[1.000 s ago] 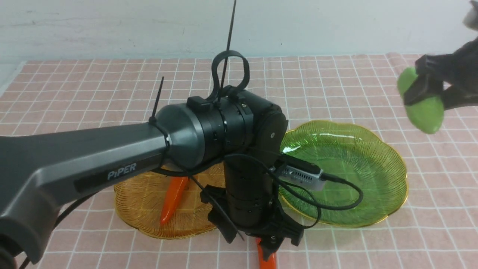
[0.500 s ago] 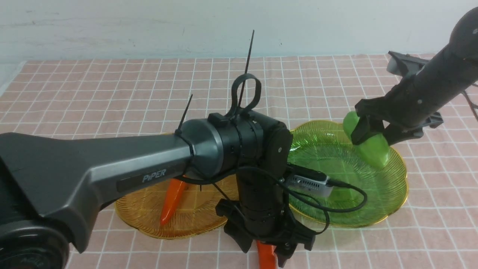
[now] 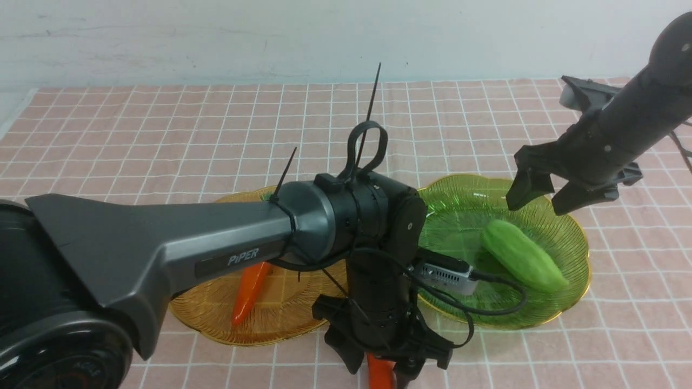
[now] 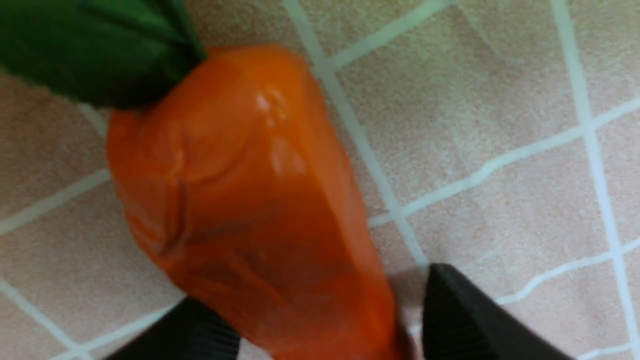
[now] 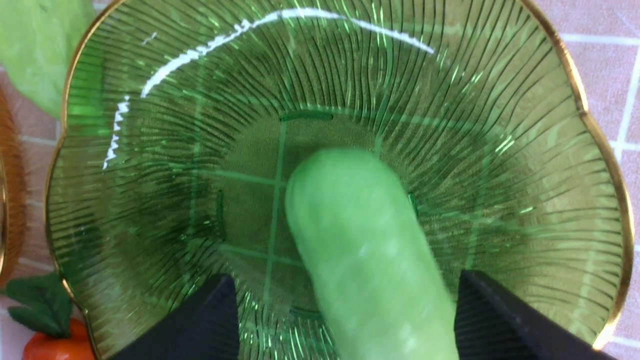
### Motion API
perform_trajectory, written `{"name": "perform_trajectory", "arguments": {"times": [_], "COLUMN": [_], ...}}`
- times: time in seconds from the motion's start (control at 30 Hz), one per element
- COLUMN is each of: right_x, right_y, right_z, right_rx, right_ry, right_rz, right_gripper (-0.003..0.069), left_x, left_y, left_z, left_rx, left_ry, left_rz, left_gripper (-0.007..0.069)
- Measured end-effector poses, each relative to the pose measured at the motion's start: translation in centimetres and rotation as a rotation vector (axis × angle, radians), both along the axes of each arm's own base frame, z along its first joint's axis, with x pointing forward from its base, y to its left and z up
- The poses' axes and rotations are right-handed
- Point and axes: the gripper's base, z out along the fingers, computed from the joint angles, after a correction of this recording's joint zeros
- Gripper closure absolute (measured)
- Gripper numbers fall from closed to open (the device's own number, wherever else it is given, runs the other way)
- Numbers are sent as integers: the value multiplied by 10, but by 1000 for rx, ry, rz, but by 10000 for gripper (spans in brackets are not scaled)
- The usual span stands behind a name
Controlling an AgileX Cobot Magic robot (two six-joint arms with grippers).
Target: Put different types of vegetables on the plate.
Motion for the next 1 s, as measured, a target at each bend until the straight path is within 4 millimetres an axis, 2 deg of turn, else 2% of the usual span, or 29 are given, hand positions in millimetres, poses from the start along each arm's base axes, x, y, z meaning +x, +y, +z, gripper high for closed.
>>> {"name": "perform_trajectory", "arguments": {"times": [0.07, 0.13, 0.27, 0.4, 0.47, 0.53, 0.63, 0.7, 0.77, 0.87, 1.0], "right_x": [-2, -5, -14, -27, -37, -47, -69, -79, -94, -118, -154], "right_y": [0, 0, -1, -3, -4, -5, -7, -8, -10, -12, -16], "right_z": [4, 11, 35, 63, 79, 93, 118, 131, 148, 174, 204], "right_rx": [1, 3, 9, 13, 10, 6, -1, 1, 3, 9, 16], "right_ry": [0, -13, -70, -137, -165, -184, -214, -249, -303, -386, -500], "right_rz": [4, 6, 8, 12, 21, 32, 64, 71, 76, 76, 76], "right_gripper": [132, 132, 132, 132, 132, 132, 132, 132, 135, 143, 153], "left_x": [1, 1, -1, -8, -8, -1, 20, 40, 51, 62, 75], "left_y": [0, 0, 1, 14, 31, 55, 97, 125, 135, 135, 126], "left_z": [1, 2, 18, 77, 111, 134, 150, 149, 142, 127, 93], "left_rx": [6, 6, -14, -71, -75, -69, -70, -66, -67, -65, -68], "left_ry": [-3, -1, -16, -149, -257, -322, -366, -385, -386, -372, -304], "left_rz": [-5, -7, -10, -37, -25, 30, 160, 231, 240, 215, 218], "left_gripper": [365, 436, 439, 439, 439, 439, 439, 439, 439, 435, 356]}}
